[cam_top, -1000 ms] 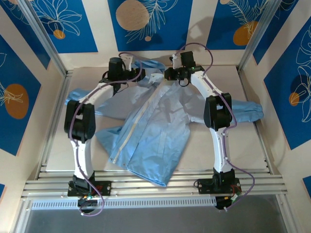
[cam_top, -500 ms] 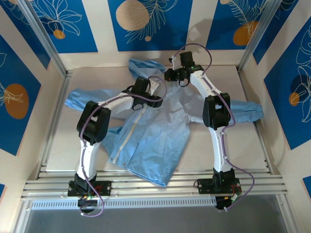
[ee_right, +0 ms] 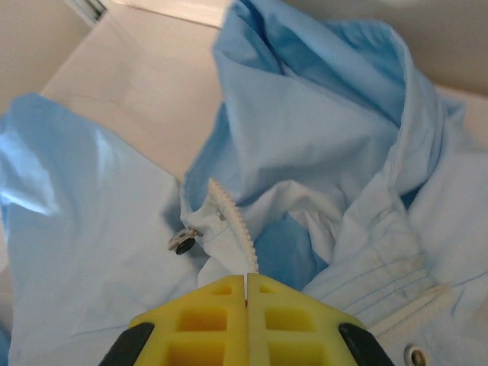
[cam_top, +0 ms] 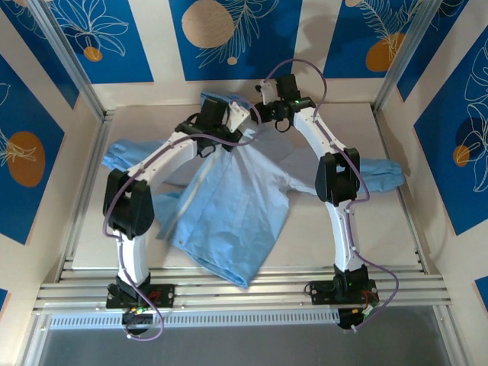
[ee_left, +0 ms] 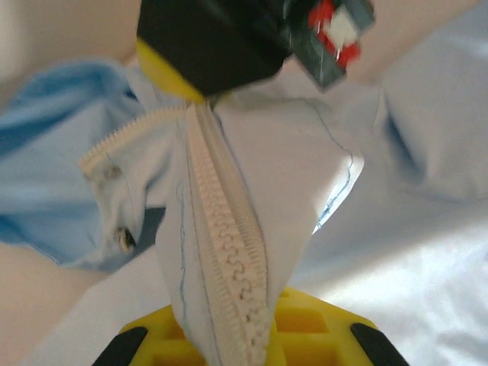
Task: Zip up the jacket
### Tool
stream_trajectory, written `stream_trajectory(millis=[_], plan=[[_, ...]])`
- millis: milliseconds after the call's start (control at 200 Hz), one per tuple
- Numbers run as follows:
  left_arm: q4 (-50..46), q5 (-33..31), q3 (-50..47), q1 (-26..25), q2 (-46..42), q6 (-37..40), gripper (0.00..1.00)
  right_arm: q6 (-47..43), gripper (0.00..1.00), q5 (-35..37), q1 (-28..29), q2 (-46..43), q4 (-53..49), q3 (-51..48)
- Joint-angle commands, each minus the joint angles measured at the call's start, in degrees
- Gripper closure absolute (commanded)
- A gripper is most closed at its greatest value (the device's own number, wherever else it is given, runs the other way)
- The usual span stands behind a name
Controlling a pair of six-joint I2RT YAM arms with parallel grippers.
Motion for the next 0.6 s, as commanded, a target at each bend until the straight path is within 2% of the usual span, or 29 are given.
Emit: stream_trajectory(millis=[0, 260, 595], plan=[[-7.3, -0.1, 0.0, -0.5, -7.7, 4.6, 1.0, -4.4, 1.0, 8.2, -0.8, -3.6, 1.3, -1.2], [-3.1, 0.9, -21.6, -1.3, -14.8, -3.6, 1.0, -2.0, 1.0, 6.8, 0.9, -5.1, 9.1, -17.0], [-1.4, 1.8, -30.8, -1.4, -17.9, -5.5, 1.0, -3.5, 1.0, 8.7, 2.6, -2.7, 8.1, -18.7]])
